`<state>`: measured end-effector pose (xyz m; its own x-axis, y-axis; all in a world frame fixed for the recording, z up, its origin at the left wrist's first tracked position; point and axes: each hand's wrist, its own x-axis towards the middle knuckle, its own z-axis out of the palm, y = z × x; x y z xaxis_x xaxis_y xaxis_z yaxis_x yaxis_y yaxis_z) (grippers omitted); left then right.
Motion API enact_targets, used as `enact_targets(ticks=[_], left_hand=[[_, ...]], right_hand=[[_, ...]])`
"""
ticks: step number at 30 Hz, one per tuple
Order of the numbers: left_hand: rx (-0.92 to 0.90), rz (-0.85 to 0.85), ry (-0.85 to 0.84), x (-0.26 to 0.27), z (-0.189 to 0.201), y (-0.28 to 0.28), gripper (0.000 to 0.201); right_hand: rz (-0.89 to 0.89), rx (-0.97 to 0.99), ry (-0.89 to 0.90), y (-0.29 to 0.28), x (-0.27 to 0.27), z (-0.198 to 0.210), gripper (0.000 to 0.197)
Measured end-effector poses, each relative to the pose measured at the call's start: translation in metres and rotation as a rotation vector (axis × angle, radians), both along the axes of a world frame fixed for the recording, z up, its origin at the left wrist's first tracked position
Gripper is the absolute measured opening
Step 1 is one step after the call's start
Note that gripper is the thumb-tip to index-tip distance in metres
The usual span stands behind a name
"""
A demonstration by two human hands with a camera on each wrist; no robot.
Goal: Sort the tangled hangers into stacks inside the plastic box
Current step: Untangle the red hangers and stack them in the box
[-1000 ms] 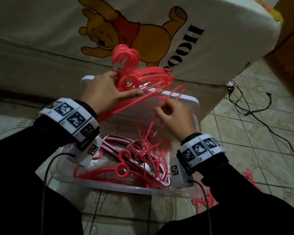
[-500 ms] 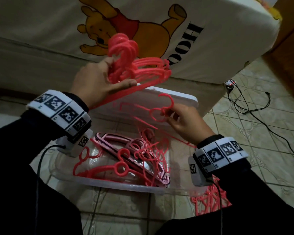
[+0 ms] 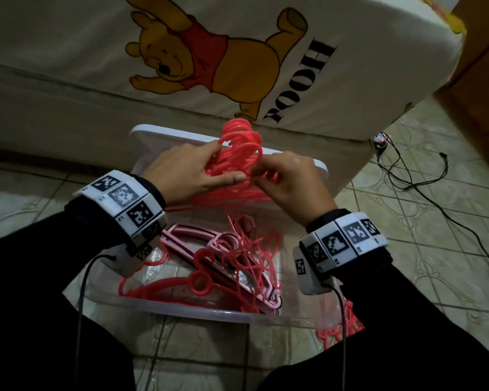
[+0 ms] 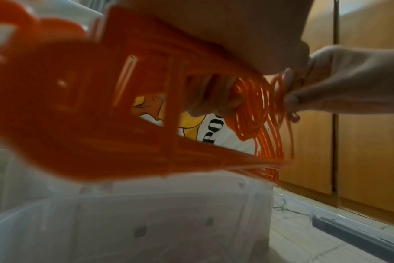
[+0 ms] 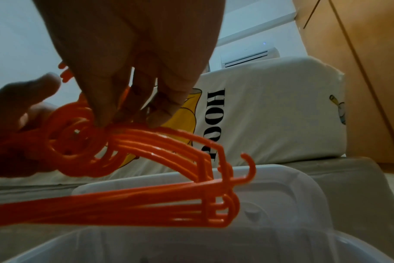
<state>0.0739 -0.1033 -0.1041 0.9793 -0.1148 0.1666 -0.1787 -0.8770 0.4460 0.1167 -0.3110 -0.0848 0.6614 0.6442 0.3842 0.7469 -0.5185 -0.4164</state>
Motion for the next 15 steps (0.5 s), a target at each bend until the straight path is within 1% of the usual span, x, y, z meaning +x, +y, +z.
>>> enact_targets(ticks=[2, 5, 8, 9, 11, 13, 15], left_hand=[[-0.007, -0.001, -0.005, 0.0, 0.0, -0.001, 0.08], [0.016, -0.021, 0.008, -0.001, -0.002, -0.003, 0.072], [0.012, -0.033, 0.025, 0.0, -0.001, 0.001, 0.056], [0.017, -0.034, 0.014, 0.0, 0.0, 0.003, 0.054], [0.034, -0.023, -0.011, 0.001, 0.001, 0.006, 0.057], [0.046, 0.002, -0.05, 0.001, 0.002, 0.007, 0.064], [0.058, 0.023, -0.077, 0.001, 0.003, 0.009, 0.069]], right_hand=[[-0.01, 0.041, -0.028, 0.002, 0.0, 0.003, 0.006], [-0.018, 0.075, 0.001, 0.004, -0.001, 0.005, 0.015], [-0.03, 0.072, 0.105, 0.0, 0.004, 0.002, 0.026], [-0.047, 0.059, 0.147, -0.003, 0.009, 0.0, 0.027], [-0.1, -0.045, 0.188, -0.013, 0.022, -0.006, 0.027], [-0.151, -0.277, 0.219, -0.023, 0.033, -0.02, 0.021], [-0.152, -0.54, 0.282, -0.024, 0.034, -0.042, 0.01]])
